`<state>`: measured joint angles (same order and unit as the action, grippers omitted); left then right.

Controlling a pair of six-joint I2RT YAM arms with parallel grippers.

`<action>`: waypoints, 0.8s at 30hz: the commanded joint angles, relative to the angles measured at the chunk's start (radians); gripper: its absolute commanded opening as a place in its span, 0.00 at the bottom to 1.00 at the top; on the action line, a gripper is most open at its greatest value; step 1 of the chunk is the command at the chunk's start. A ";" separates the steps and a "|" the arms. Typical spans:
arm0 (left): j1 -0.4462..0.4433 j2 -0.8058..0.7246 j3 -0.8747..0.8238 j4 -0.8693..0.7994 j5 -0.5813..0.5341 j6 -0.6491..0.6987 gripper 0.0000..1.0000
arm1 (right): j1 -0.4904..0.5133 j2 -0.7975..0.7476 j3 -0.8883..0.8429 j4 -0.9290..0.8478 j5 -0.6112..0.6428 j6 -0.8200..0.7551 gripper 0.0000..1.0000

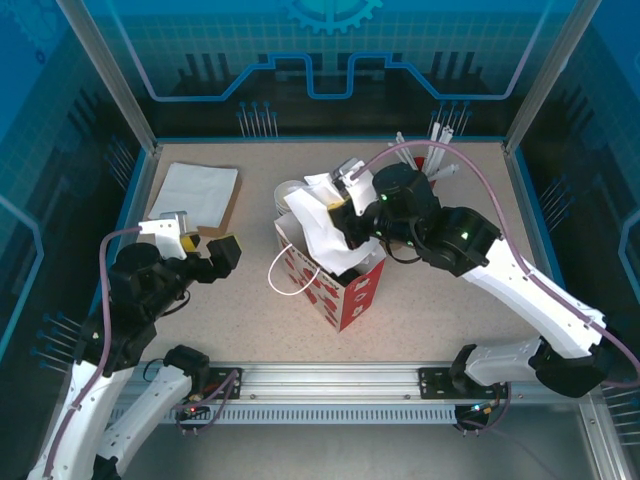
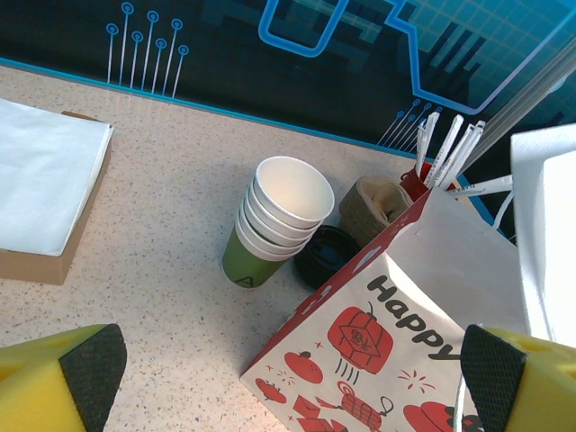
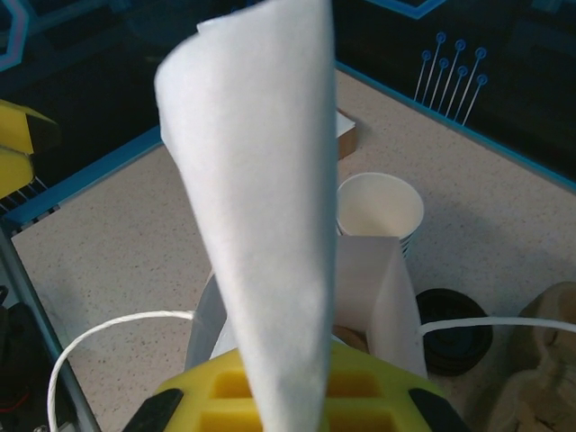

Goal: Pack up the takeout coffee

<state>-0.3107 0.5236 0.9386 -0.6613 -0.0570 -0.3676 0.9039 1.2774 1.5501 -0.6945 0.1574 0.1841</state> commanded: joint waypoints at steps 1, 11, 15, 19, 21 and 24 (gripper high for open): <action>-0.005 -0.004 -0.010 0.008 -0.017 -0.008 0.99 | 0.030 0.005 -0.020 0.027 -0.001 0.032 0.00; -0.005 0.004 -0.006 0.012 -0.014 -0.013 0.99 | 0.063 0.037 -0.050 0.018 -0.011 0.052 0.00; -0.005 0.005 -0.006 0.011 -0.014 -0.013 0.99 | 0.072 0.048 -0.062 0.009 -0.005 0.054 0.00; -0.005 0.007 -0.004 0.013 -0.014 -0.013 0.99 | 0.071 0.060 -0.077 -0.004 -0.001 0.059 0.00; -0.005 0.010 -0.003 0.015 -0.012 -0.013 0.99 | 0.072 0.069 -0.084 -0.012 0.001 0.068 0.00; -0.005 0.012 -0.003 0.018 -0.012 -0.013 0.99 | 0.072 0.085 -0.092 -0.028 0.009 0.092 0.00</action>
<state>-0.3107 0.5312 0.9386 -0.6605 -0.0566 -0.3679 0.9615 1.3430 1.4750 -0.6971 0.1543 0.2413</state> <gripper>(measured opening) 0.986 0.051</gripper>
